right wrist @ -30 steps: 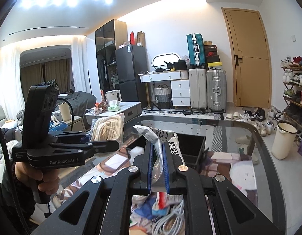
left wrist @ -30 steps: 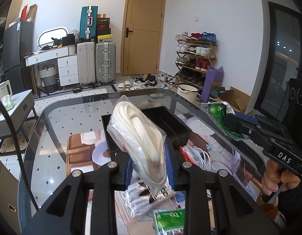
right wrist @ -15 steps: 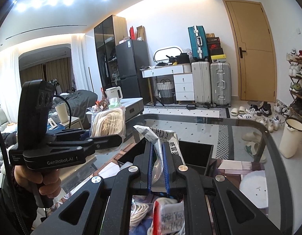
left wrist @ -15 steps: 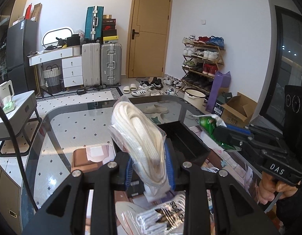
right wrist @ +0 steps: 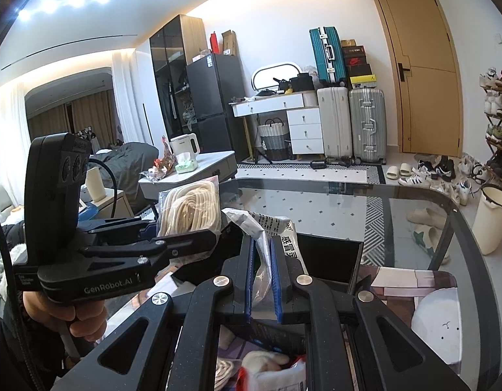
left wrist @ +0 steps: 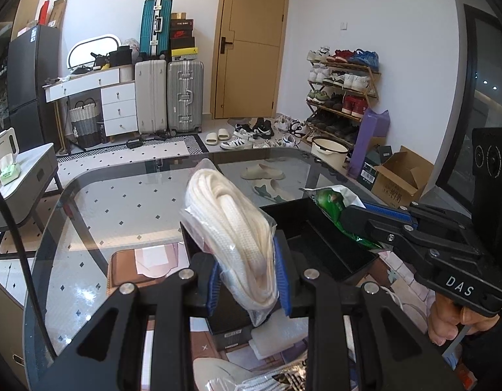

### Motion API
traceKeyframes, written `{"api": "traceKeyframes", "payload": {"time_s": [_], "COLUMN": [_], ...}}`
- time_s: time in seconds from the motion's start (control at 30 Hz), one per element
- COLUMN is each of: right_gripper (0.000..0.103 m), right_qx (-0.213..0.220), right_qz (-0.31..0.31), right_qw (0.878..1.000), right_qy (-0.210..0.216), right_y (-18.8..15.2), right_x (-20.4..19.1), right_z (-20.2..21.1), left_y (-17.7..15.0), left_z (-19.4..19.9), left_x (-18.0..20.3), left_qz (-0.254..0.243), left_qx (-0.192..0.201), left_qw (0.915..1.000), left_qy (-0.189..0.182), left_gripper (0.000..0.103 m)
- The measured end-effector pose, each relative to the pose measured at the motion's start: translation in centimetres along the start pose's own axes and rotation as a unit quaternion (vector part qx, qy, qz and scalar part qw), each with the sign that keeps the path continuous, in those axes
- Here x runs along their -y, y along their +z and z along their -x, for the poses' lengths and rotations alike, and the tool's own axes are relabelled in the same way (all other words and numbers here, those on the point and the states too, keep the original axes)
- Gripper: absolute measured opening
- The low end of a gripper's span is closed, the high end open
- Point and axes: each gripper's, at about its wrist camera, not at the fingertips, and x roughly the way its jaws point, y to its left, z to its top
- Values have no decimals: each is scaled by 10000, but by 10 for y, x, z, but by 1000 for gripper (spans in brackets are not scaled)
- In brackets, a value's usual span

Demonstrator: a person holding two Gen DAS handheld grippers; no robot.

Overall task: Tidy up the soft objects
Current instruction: 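Carry the strap bag with the left tool while the right tool carries the packet toward the black box, then open the left tool over the black box while the right tool releases the packet into it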

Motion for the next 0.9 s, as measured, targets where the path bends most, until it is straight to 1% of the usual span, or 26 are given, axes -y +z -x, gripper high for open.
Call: {"api": "traceKeyframes", "payload": {"time_s": [0.3,0.7,0.9], "right_gripper": [10,10,10], "right_qx": [-199,-491,-670], "right_qz": [103,216,158], "right_qw": [9993,9979,9968], "right_qy": [-308,-362,-400], "right_y": [-6,-11,-13], "right_x": [-3,6,14], "right_z": [-18,-38,-48], "left_y": [-4,-10,-11], "left_z": [-20,-39,-41], "left_x": [6,12,15], "left_qz": [-120,-216,-244], "left_qx": [-223,-543,-596], "left_qw": [9997,9981,9975], "left_qy": [-61,-172,-300], "left_gripper": [27,28,31]}}
